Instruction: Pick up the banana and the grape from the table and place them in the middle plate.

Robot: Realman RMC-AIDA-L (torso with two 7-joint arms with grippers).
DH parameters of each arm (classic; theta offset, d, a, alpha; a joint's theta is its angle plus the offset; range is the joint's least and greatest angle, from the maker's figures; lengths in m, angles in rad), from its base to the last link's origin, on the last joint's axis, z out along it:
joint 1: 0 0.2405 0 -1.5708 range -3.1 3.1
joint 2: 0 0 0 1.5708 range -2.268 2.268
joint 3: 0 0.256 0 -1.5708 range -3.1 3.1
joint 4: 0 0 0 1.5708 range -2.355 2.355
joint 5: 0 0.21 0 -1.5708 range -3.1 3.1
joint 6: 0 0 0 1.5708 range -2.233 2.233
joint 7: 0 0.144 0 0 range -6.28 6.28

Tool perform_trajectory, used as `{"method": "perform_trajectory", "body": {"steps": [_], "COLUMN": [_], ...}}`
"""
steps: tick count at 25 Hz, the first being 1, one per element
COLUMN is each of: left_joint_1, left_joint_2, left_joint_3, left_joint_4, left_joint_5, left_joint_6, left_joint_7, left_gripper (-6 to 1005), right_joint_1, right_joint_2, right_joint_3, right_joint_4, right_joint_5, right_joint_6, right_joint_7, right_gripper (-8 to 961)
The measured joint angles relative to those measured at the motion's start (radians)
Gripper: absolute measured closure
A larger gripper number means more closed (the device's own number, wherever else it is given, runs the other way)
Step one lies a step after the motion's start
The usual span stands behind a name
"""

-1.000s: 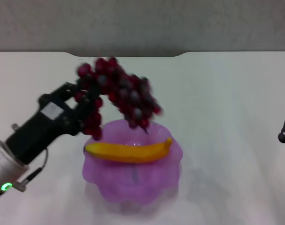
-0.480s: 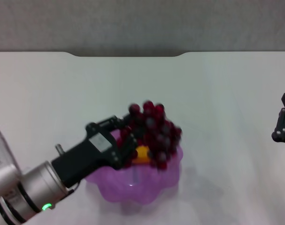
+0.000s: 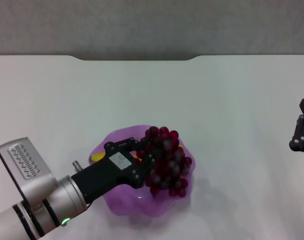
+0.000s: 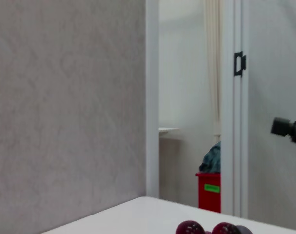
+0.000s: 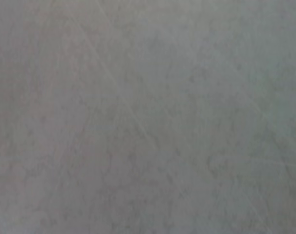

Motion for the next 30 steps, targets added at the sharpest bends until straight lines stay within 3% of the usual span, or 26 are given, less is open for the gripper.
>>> {"method": "perform_trajectory", "body": {"steps": [12, 23, 30], "left_joint_1": [0.032, 0.067, 0.134], "left_joint_2": [0.001, 0.001, 0.0], "left_joint_3": [-0.075, -0.139, -0.222], "left_joint_4": [-0.021, -0.039, -0.063], "left_joint_5": [-0.013, -0.013, -0.013], "left_joint_6": [-0.049, -0.043, 0.056], "left_joint_7": [0.038, 0.055, 0.114], "left_gripper": [690, 205, 174], "right_joint_1": [0.001, 0.001, 0.012], "right_joint_2": [0.0, 0.0, 0.0], "right_joint_3": [0.0, 0.0, -0.002], "right_joint_4": [0.0, 0.011, 0.023], "right_joint_5": [0.0, 0.002, 0.002], "right_joint_6": [0.0, 0.0, 0.009], "right_joint_7": [0.0, 0.03, 0.036], "right_gripper": [953, 953, 953]}}
